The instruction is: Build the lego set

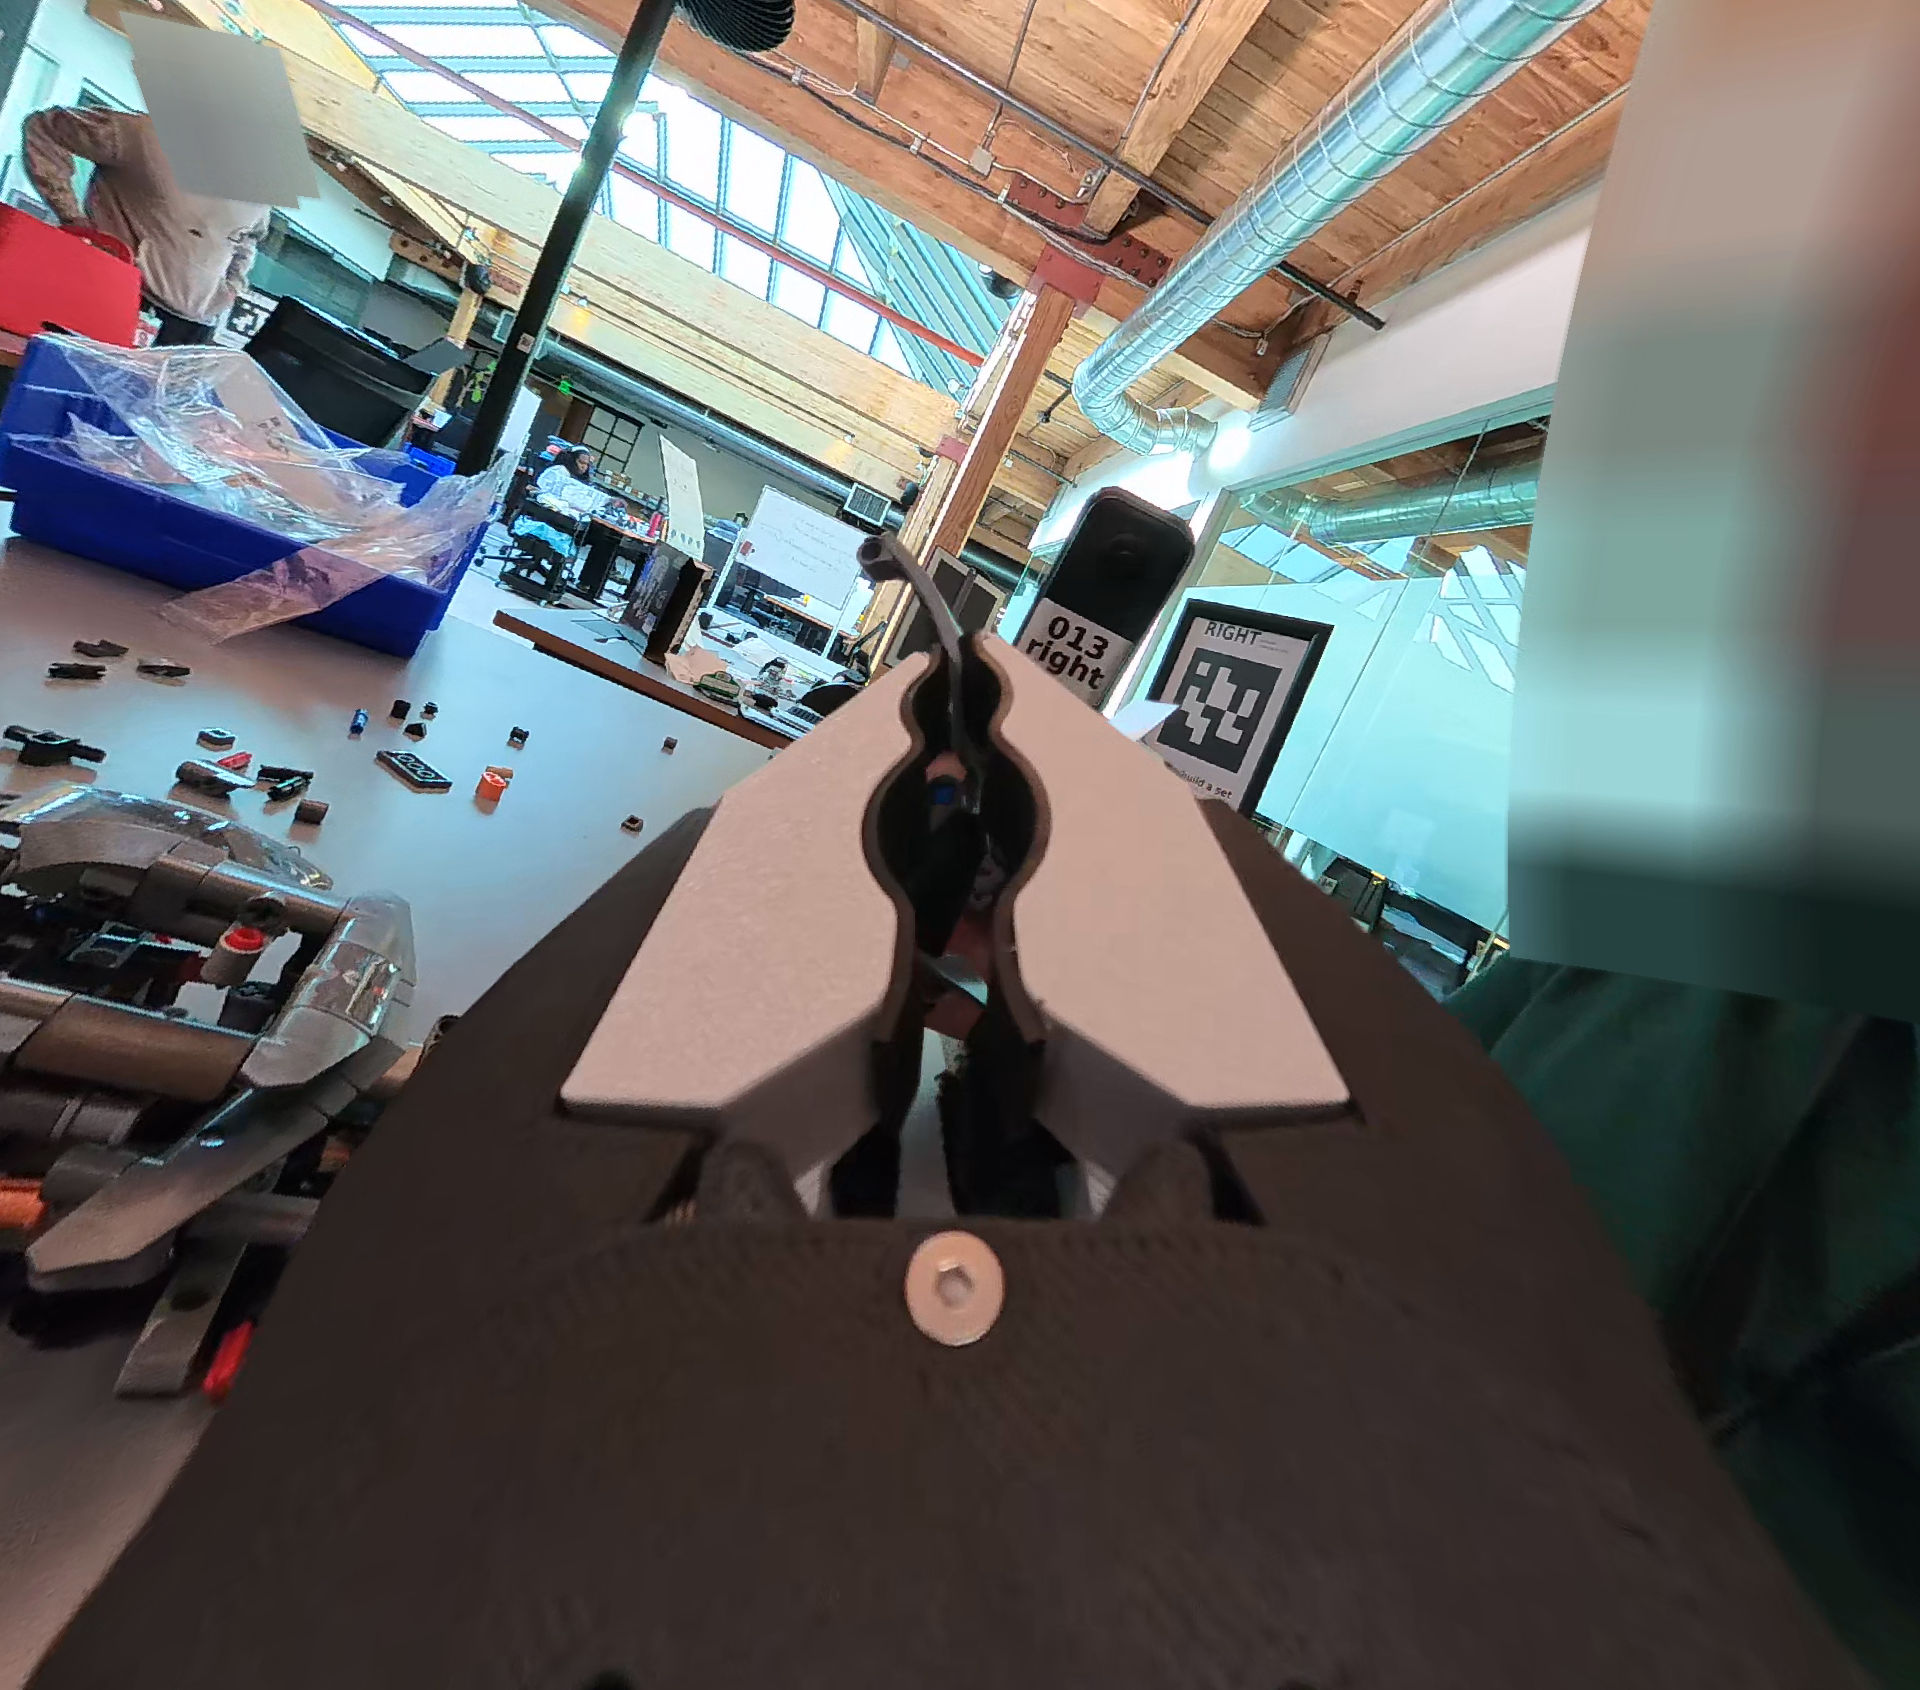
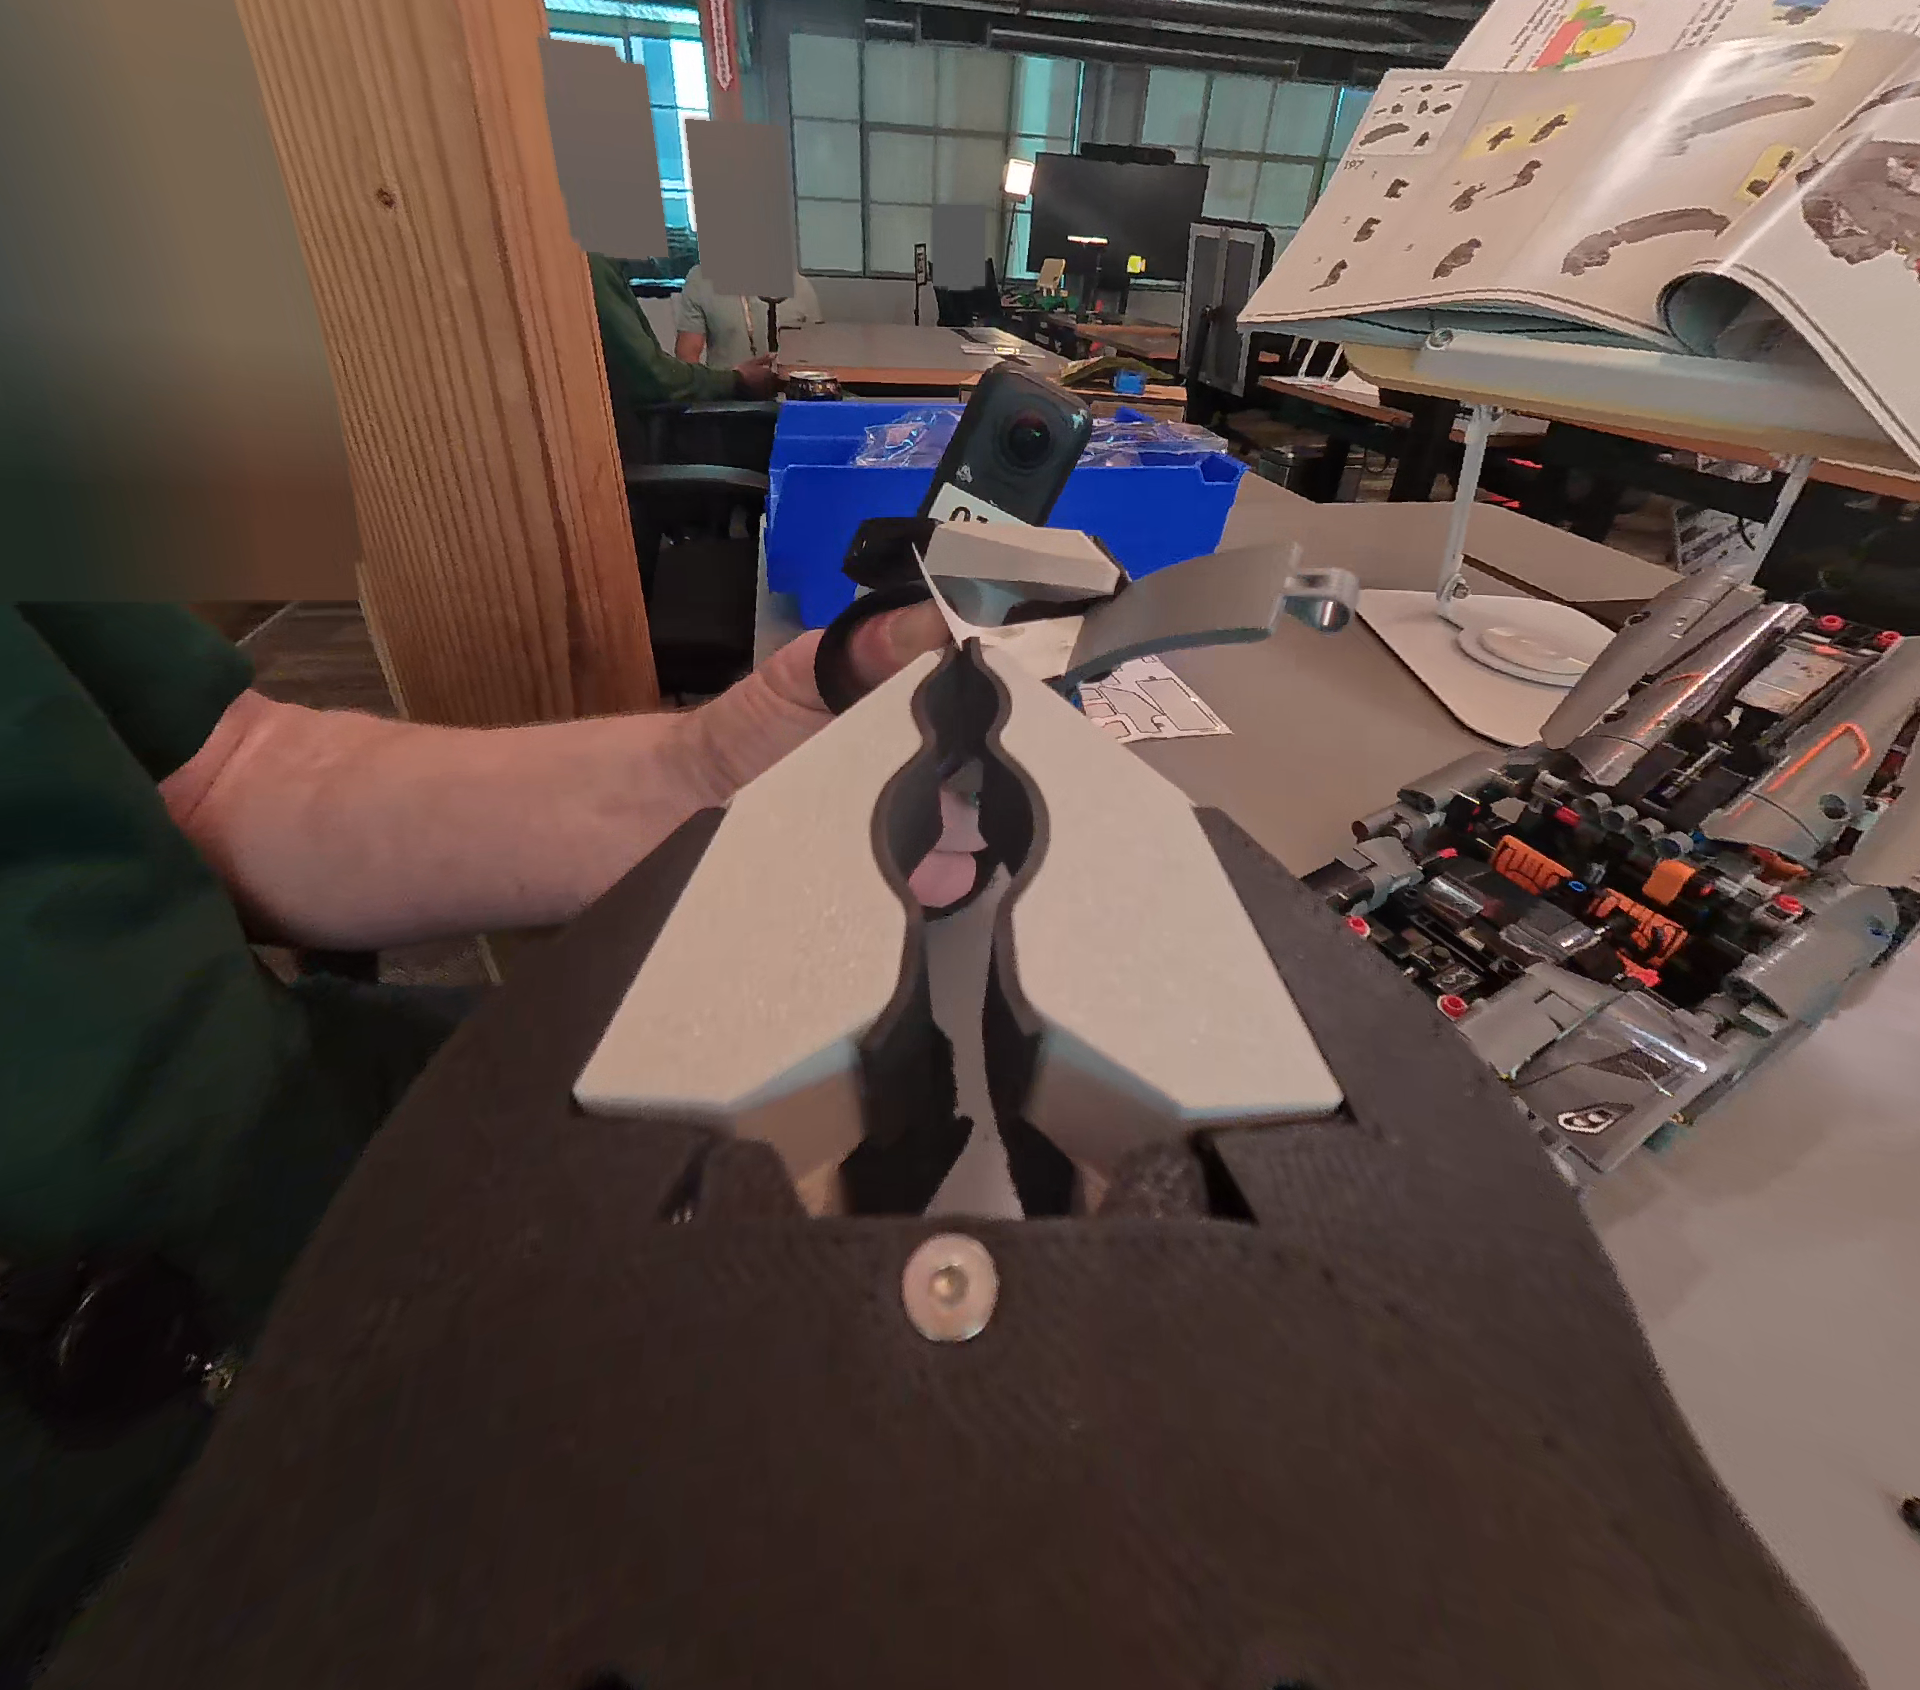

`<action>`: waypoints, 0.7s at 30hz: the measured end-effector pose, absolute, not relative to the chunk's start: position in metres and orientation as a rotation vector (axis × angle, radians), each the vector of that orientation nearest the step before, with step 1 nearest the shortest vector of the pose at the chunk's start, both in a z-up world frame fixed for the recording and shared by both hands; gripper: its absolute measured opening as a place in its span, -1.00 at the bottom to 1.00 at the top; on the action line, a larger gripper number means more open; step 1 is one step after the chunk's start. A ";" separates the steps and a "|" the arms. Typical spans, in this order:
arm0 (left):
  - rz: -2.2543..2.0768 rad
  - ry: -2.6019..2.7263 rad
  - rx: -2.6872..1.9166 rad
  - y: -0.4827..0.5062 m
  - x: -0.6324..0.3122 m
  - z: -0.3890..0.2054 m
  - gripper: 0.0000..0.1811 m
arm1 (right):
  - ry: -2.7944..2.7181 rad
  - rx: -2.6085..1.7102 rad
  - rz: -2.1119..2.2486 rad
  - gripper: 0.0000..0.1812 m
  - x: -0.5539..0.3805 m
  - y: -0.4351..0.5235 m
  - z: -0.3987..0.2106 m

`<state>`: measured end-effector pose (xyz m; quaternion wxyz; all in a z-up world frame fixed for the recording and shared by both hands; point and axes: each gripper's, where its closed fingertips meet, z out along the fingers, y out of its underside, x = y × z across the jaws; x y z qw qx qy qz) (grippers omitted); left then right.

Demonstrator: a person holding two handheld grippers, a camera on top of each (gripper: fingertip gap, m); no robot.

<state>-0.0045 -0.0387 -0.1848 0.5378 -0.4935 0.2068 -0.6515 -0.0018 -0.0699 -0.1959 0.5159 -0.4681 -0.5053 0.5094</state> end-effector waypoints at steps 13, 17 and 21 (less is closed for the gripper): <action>-1.511 0.480 -1.223 -0.035 0.000 -0.189 -1.00 | -1.240 -1.128 1.147 -1.00 0.001 -0.077 -0.201; -1.504 0.503 -1.265 -0.035 0.007 -0.193 -1.00 | -1.238 -1.127 1.143 -1.00 0.005 -0.080 -0.203; -1.493 0.509 -1.299 -0.033 0.014 -0.197 -1.00 | -1.222 -1.143 1.119 -1.00 0.010 -0.081 -0.208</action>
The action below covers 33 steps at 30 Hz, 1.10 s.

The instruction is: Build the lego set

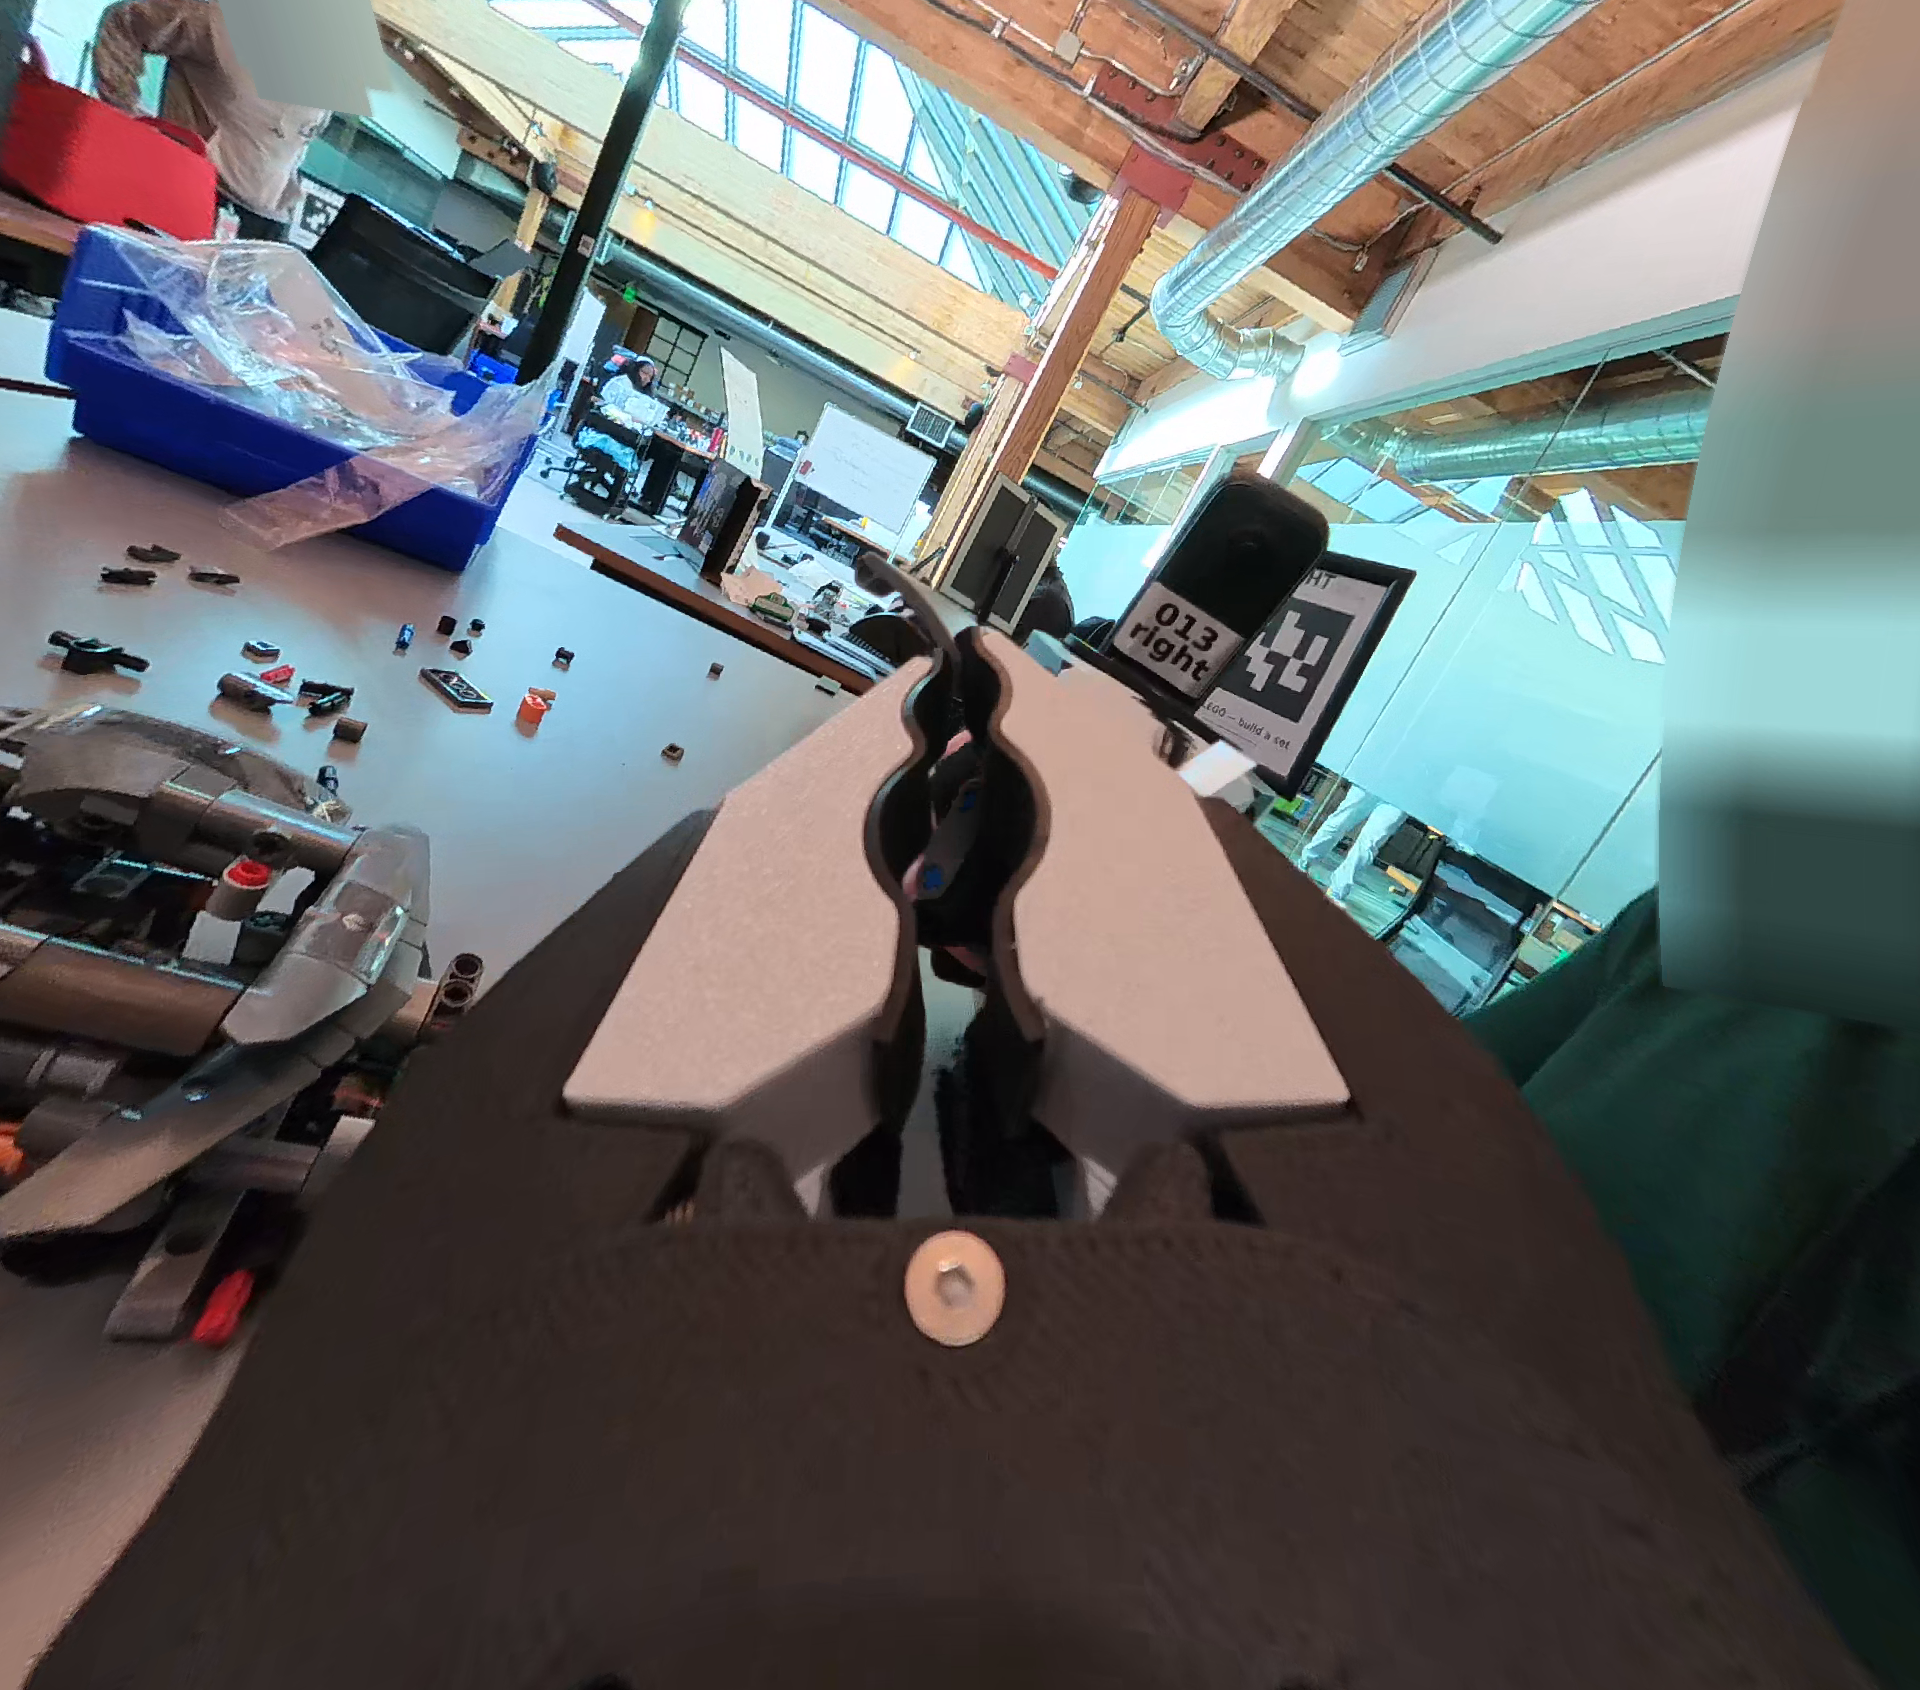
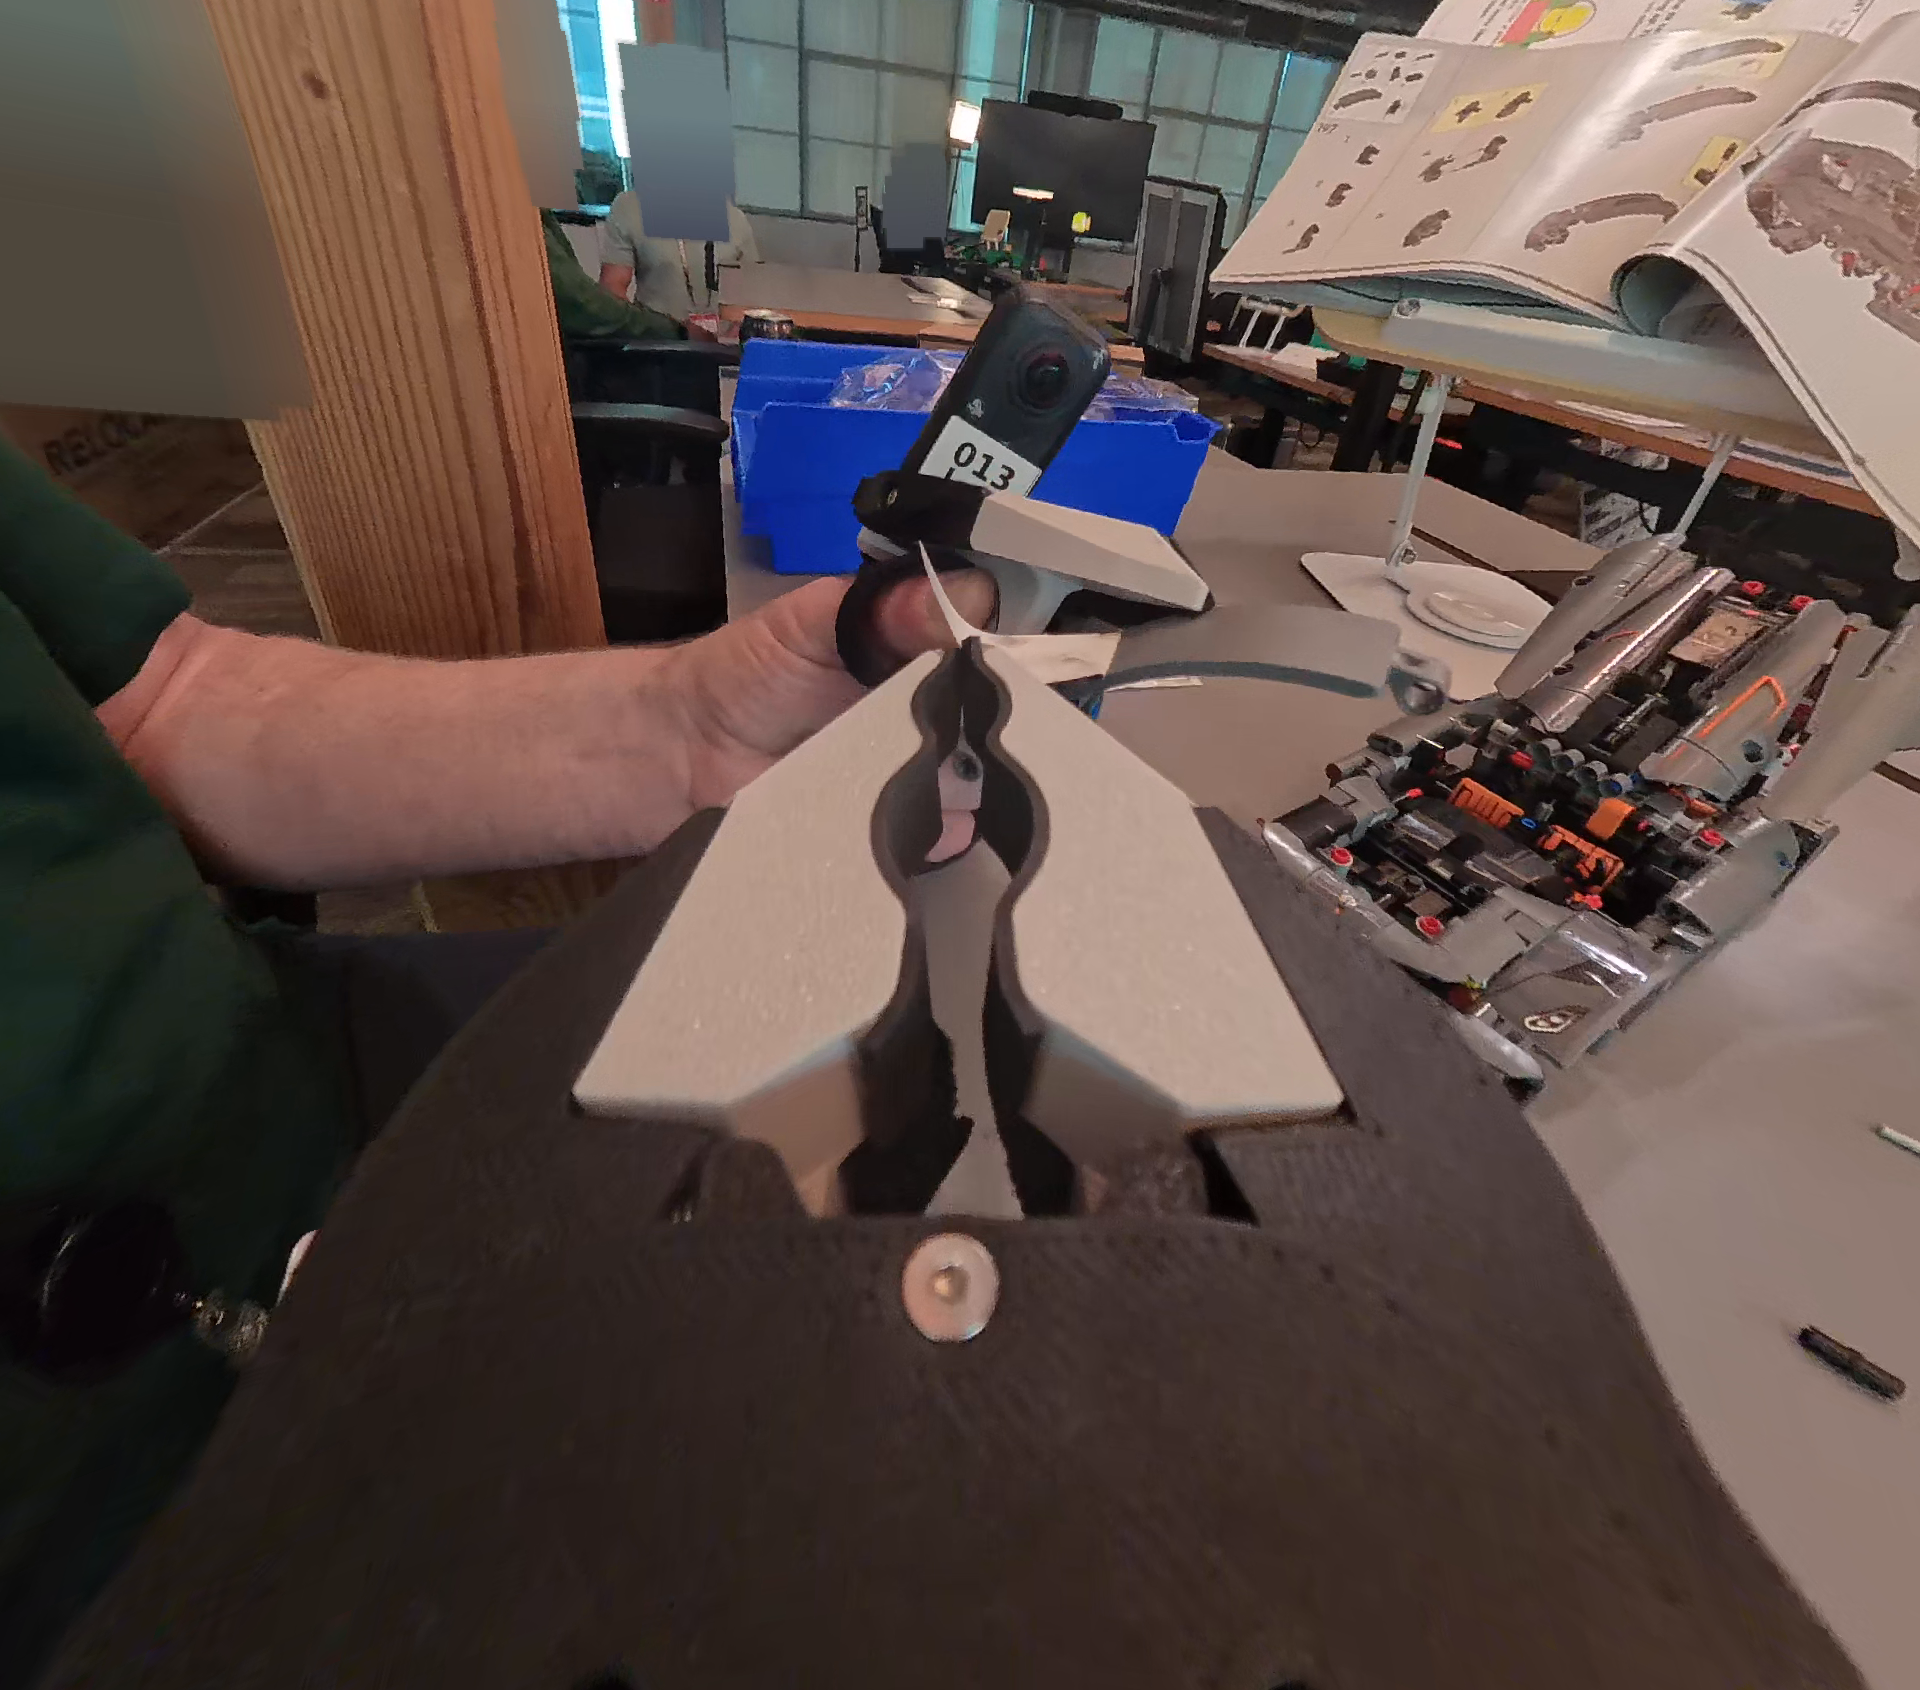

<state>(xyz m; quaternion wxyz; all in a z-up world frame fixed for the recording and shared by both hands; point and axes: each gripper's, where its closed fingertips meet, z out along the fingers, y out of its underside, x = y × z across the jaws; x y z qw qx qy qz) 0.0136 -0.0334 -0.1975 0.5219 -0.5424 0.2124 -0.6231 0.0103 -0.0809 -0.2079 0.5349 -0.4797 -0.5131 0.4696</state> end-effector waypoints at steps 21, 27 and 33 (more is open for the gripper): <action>-1.374 0.646 -1.677 -0.020 0.051 -0.245 -1.00 | -1.119 -1.132 1.264 -1.00 0.051 -0.097 -0.210; -1.545 0.792 -1.944 -0.040 0.071 -0.277 -1.00 | -0.969 -1.153 1.345 -1.00 0.087 -0.081 -0.200; -1.261 0.889 -2.135 -0.027 0.066 -0.307 -0.80 | -0.923 -1.227 1.383 -1.00 0.092 -0.073 -0.209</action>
